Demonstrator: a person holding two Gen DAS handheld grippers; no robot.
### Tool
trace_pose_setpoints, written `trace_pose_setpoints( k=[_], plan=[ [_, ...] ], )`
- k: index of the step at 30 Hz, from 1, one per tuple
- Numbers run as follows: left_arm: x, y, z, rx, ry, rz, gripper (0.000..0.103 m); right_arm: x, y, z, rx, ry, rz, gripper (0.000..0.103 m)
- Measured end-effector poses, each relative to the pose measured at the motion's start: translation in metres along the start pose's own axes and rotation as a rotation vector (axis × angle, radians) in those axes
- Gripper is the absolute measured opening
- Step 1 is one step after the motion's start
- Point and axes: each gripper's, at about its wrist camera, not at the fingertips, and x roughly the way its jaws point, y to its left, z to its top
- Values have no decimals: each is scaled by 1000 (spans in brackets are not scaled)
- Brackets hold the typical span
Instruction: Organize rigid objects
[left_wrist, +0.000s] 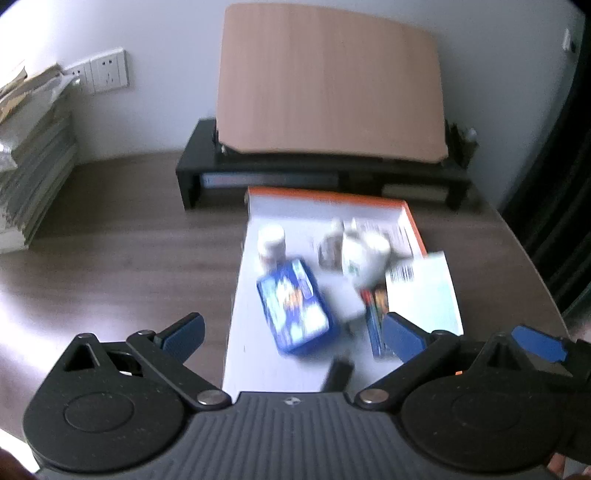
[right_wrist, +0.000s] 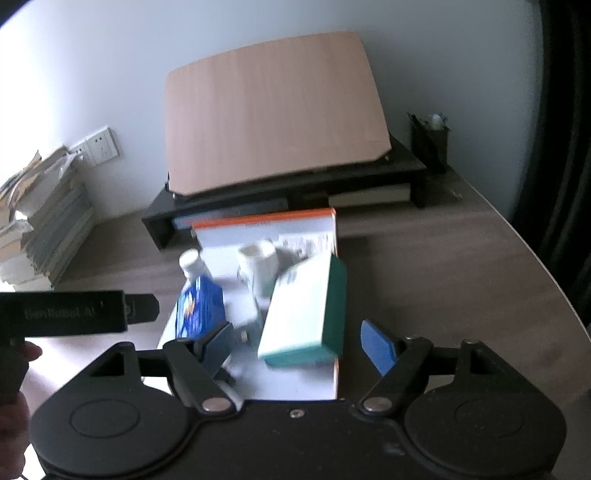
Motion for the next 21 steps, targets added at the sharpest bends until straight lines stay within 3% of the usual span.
trace_pose_setpoints(
  k=[8,21],
  plan=[
    [-12,0,-28,13,33,12,103,-18,12,-30,-5,24,-6,90],
    [-18,4,-41,5,43,21,103,-22,22,-42,-28,42,-14,90]
  ],
)
